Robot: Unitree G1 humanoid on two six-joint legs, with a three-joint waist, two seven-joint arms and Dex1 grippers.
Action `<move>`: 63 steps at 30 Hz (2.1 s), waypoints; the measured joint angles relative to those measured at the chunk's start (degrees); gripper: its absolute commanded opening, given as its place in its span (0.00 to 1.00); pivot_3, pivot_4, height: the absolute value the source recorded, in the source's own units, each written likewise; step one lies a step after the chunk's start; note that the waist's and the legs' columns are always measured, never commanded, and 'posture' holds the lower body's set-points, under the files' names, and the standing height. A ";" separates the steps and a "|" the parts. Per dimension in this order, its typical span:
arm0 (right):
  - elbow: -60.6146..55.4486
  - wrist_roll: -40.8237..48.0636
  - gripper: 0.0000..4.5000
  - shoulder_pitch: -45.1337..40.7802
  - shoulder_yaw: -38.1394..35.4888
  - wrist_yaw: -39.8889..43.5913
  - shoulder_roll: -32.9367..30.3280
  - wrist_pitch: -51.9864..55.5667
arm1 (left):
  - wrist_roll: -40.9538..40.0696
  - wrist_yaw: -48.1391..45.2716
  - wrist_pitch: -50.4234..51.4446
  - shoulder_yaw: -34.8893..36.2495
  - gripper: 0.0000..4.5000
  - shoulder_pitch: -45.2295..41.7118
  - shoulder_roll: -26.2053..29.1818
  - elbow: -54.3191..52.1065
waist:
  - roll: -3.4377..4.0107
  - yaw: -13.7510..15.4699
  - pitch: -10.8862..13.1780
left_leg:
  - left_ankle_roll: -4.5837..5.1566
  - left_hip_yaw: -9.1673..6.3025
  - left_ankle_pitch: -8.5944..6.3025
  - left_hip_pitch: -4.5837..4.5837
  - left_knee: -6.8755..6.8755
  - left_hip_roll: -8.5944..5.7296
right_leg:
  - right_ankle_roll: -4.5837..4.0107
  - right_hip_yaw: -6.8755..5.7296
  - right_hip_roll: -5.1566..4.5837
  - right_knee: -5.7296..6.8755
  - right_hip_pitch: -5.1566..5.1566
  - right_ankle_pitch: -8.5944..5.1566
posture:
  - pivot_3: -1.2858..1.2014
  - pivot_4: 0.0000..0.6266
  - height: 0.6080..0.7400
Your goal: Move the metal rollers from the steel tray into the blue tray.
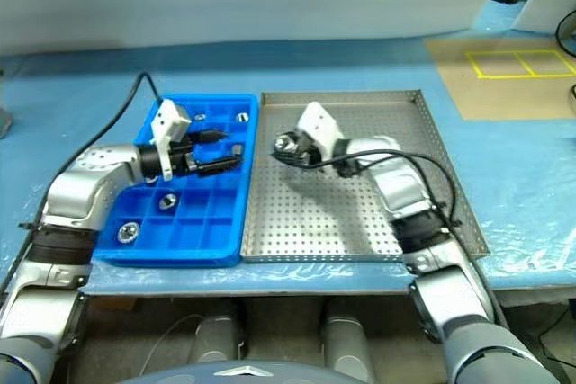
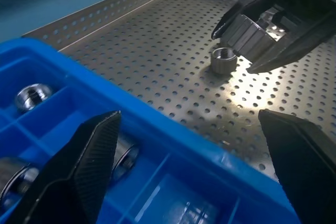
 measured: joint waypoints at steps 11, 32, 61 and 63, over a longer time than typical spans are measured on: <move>8.98 -1.85 0.36 -3.49 4.99 4.62 8.87 -7.13 | -4.42 5.43 5.37 9.03 0.99 12.84 4.78 -12.17 | -0.03 2.48 0.01 | -0.15 -0.19 0.08 -0.11 0.01 0.12 | -0.05 -0.31 -0.03 0.13 0.00 -0.01 | 0.57 0.24 1.00; 34.63 -9.52 0.36 -11.69 4.11 -5.41 22.48 -21.44 | -6.73 8.96 6.22 15.84 0.99 15.35 10.93 -12.10 | -0.06 3.54 0.03 | -0.28 -0.27 0.15 -0.14 -0.04 0.21 | -0.20 -0.40 0.02 0.30 -0.12 -0.07 | 0.57 0.24 1.00; 1.39 -0.73 0.73 0.51 -5.41 5.34 -0.96 -1.61 | -6.85 5.59 4.60 -0.45 0.99 2.96 0.23 -8.28 | -0.10 3.11 0.02 | -0.54 -0.23 0.32 0.12 0.05 0.19 | -0.20 -0.27 0.05 0.49 0.04 -0.08 | 0.48 0.24 1.00; 0.23 -1.03 0.73 3.42 -6.78 3.69 -4.47 -0.46 | -6.23 4.30 3.56 -3.29 0.99 0.93 -2.33 -6.00 | -0.10 2.47 0.02 | -0.54 -0.19 0.32 0.18 0.04 0.15 | -0.19 -0.20 0.05 0.49 0.06 -0.08 | 0.46 0.24 1.00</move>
